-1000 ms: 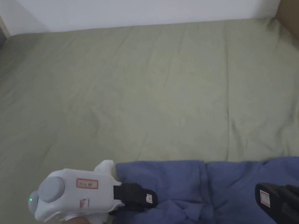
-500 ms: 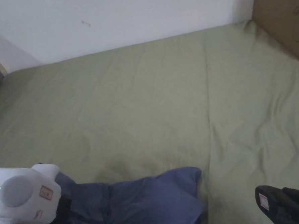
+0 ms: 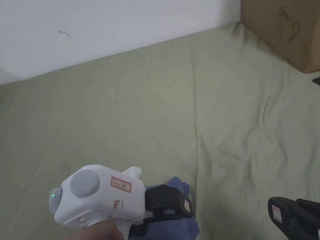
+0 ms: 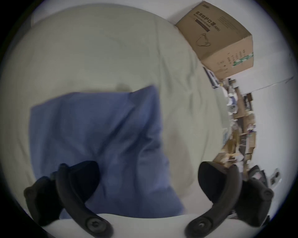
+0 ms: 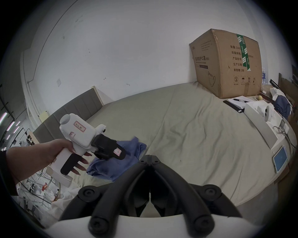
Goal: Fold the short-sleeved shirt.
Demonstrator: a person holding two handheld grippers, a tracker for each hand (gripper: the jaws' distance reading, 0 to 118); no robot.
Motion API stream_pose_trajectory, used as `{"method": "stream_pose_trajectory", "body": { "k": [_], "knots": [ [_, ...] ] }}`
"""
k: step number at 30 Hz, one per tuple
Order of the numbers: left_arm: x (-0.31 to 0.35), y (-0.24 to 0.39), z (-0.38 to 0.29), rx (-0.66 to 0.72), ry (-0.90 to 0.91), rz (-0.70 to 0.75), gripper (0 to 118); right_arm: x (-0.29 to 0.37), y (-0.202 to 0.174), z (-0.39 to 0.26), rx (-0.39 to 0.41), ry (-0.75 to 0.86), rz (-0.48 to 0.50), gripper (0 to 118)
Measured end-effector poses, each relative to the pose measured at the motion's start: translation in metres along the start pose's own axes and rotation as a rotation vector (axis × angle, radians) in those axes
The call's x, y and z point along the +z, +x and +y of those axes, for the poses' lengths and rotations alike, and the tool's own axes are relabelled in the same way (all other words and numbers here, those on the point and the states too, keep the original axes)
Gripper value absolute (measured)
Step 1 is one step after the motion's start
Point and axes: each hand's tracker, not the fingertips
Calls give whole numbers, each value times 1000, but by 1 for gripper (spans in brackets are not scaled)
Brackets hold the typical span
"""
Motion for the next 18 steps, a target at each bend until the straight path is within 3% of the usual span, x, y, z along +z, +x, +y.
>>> {"method": "stream_pose_trajectory", "body": {
  "k": [5, 9, 10, 11, 12, 13, 18],
  "knots": [
    [46, -14, -12, 17, 94, 93, 116, -7, 3, -4, -9, -25, 3, 0],
    [74, -14, -25, -85, 206, 250, 114, -9, 3, -3, -26, -21, 26, 0],
    [75, -14, -29, -121, 215, 241, 107, -10, 2, -3, -24, -18, 27, 0],
    [75, -11, -31, -162, 238, 240, 86, -11, 1, -2, -21, -17, 26, 0],
    [74, -4, -32, -184, 254, 248, 35, -11, 1, -1, -20, -17, 26, 0],
    [65, 1, -31, -197, 256, 280, 2, -11, 1, -1, -21, -16, 27, 0],
    [12, 26, -31, -268, 149, 241, 0, -7, 1, 4, -15, -12, 23, 0]
  ]
}}
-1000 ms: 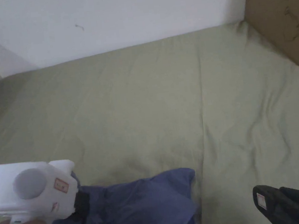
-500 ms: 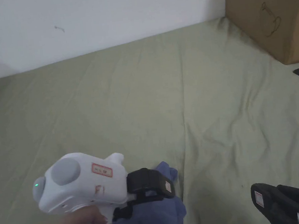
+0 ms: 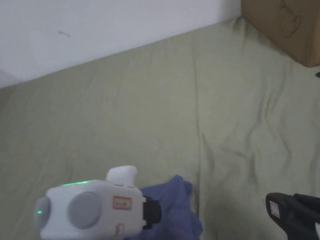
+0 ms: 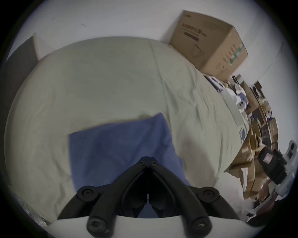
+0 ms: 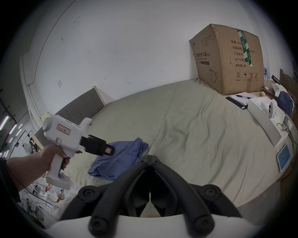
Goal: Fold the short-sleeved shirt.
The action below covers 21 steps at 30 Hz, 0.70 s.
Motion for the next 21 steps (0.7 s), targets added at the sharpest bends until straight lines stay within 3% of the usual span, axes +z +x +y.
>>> {"method": "stream_pose_trajectory", "body": {
  "k": [5, 12, 15, 18, 21],
  "knots": [
    [-70, 8, -22, 90, -148, -19, 0, 8, 0, 2, 17, 27, -10, 0],
    [-60, -3, -25, 313, -2, -195, 0, 4, -6, 1, 29, 14, 3, 0],
    [-10, -2, -28, 338, 181, -362, 0, 9, -10, 10, -2, 13, 32, 0],
    [66, 6, -28, 264, 402, -261, 0, 23, -21, 25, 31, 71, 42, 0],
    [144, 17, -43, 102, 644, -89, 0, 43, -37, 48, 85, 174, 47, 0]
  ]
}}
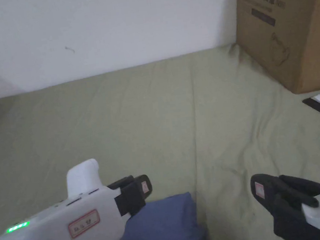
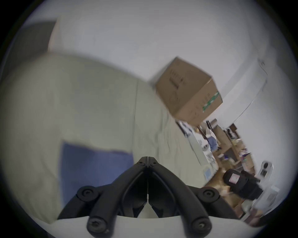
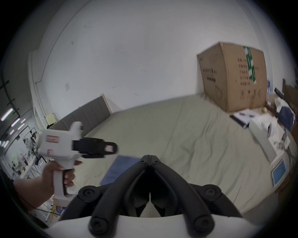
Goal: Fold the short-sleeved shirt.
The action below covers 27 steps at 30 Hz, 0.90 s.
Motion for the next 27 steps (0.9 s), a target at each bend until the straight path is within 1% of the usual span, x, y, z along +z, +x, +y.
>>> {"method": "stream_pose_trajectory", "body": {
  "k": [3, 6, 8, 10, 11, 12, 13, 14, 15, 16, 17, 18, 19, 21, 25, 27],
  "knots": [
    [53, 15, 17, -175, 204, 191, 0, 19, -14, 23, 29, 136, 4, 0],
    [89, 17, 21, -375, 352, 281, 0, 37, -27, 39, 87, 299, -16, 0],
    [106, 18, 11, -456, 487, 365, 0, 42, -36, 41, 131, 388, -64, 0],
    [107, 10, -7, -503, 611, 484, 0, 33, -41, 31, 200, 456, -138, 0],
    [105, 7, -13, -495, 612, 540, 0, 26, -40, 22, 236, 473, -165, 0],
    [103, 0, -18, -474, 607, 553, 0, 15, -40, 11, 275, 475, -222, 0],
    [98, -9, -23, -456, 600, 550, 0, 5, -41, 3, 306, 440, -311, 0],
    [96, -14, -29, -451, 606, 545, 0, -2, -41, -2, 322, 396, -374, 0],
    [97, -18, -34, -444, 604, 544, 0, -6, -40, -5, 320, 359, -404, 0],
    [97, -19, -36, -417, 594, 548, 0, -10, -37, -7, 301, 338, -400, 0],
    [98, -20, -36, -383, 574, 551, 0, -7, -35, -8, 265, 350, -368, 0],
    [98, -19, -37, -353, 554, 556, 0, -4, -35, -8, 246, 362, -365, 0],
    [99, -19, -40, -328, 558, 554, 0, -2, -35, -9, 241, 372, -373, 0],
    [101, -17, -44, -301, 567, 550, 0, 1, -35, -7, 256, 390, -410, 0],
    [100, -13, -48, -293, 556, 547, 0, 5, -35, -4, 249, 404, -417, 0],
    [100, -10, -49, -288, 553, 551, 0, 5, -35, -3, 233, 402, -418, 0]
  ]
}}
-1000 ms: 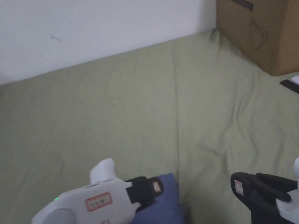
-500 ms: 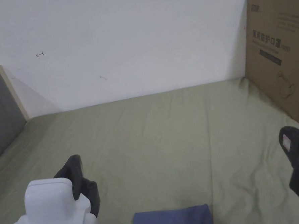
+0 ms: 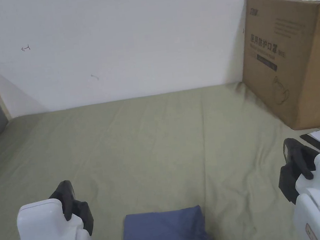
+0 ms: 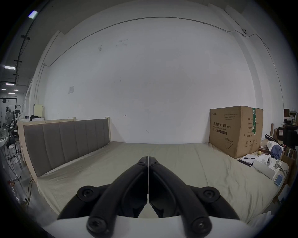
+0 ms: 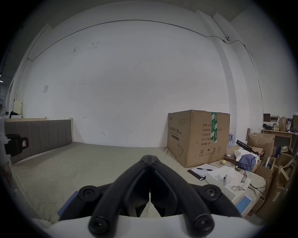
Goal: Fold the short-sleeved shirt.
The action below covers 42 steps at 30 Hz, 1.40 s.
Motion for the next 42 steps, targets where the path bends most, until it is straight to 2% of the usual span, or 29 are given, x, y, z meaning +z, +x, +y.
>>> {"method": "stream_pose_trajectory", "body": {
  "k": [4, 7, 10, 12, 16, 18, 19, 21, 23, 27, 29, 30, 31, 32, 33, 34, 37, 39, 42],
  "knots": [
    [1, -1, 0, 8, -2, 5, 0, -4, 4, -2, -17, -31, 32, 0],
    [1, -15, 10, -9, -20, 25, 0, -13, 8, -1, 23, -96, 61, 0],
    [-4, -43, 14, 29, -87, -33, 0, -30, 7, -1, -11, -192, 183, 0],
    [-15, -61, 10, 124, -202, -121, 0, -54, -5, -7, -39, -335, 300, 0],
    [-38, -91, -25, 405, -413, -170, 0, -116, -50, -61, -1, -818, 500, 0],
    [-45, -95, -46, 428, -464, -162, 0, -136, -70, -101, 5, -993, 563, 0],
    [-51, -96, -57, 416, -501, -157, 0, -144, -76, -123, -20, -1067, 604, 0],
    [-62, -97, -73, 409, -582, -148, 0, -153, -85, -157, -22, -1175, 616, 0],
    [-77, -97, -88, 433, -659, -211, 0, -160, -92, -181, 48, -1246, 591, 0],
    [-117, -100, -113, 487, -807, -330, 0, -163, -100, -191, 96, -1236, 632, 0],
    [-140, -101, -127, 574, -865, -415, 0, -166, -106, -189, 107, -1261, 617, 0],
    [-151, -103, -136, 658, -890, -486, 9, -167, -108, -188, 106, -1275, 602, 0],
    [-164, -105, -148, 757, -920, -591, 29, -167, -111, -188, 111, -1281, 592, 0],
    [-175, -106, -158, 808, -958, -647, 62, -166, -113, -188, 126, -1278, 589, 0],
    [-186, -103, -169, 835, -1007, -687, 107, -164, -114, -188, 160, -1265, 595, 0],
    [-193, -103, -177, 850, -1042, -738, 118, -162, -115, -189, 194, -1244, 608, 0],
    [-219, -88, -204, 921, -1189, -810, 116, -158, -111, -192, 188, -1219, 621, 0],
    [-227, -69, -225, 881, -1331, -832, 117, -159, -107, -193, 148, -1222, 620, 0],
    [-240, -46, -224, 900, -1287, -1029, 118, -161, -106, -193, 133, -1228, 623, 0]
  ]
}}
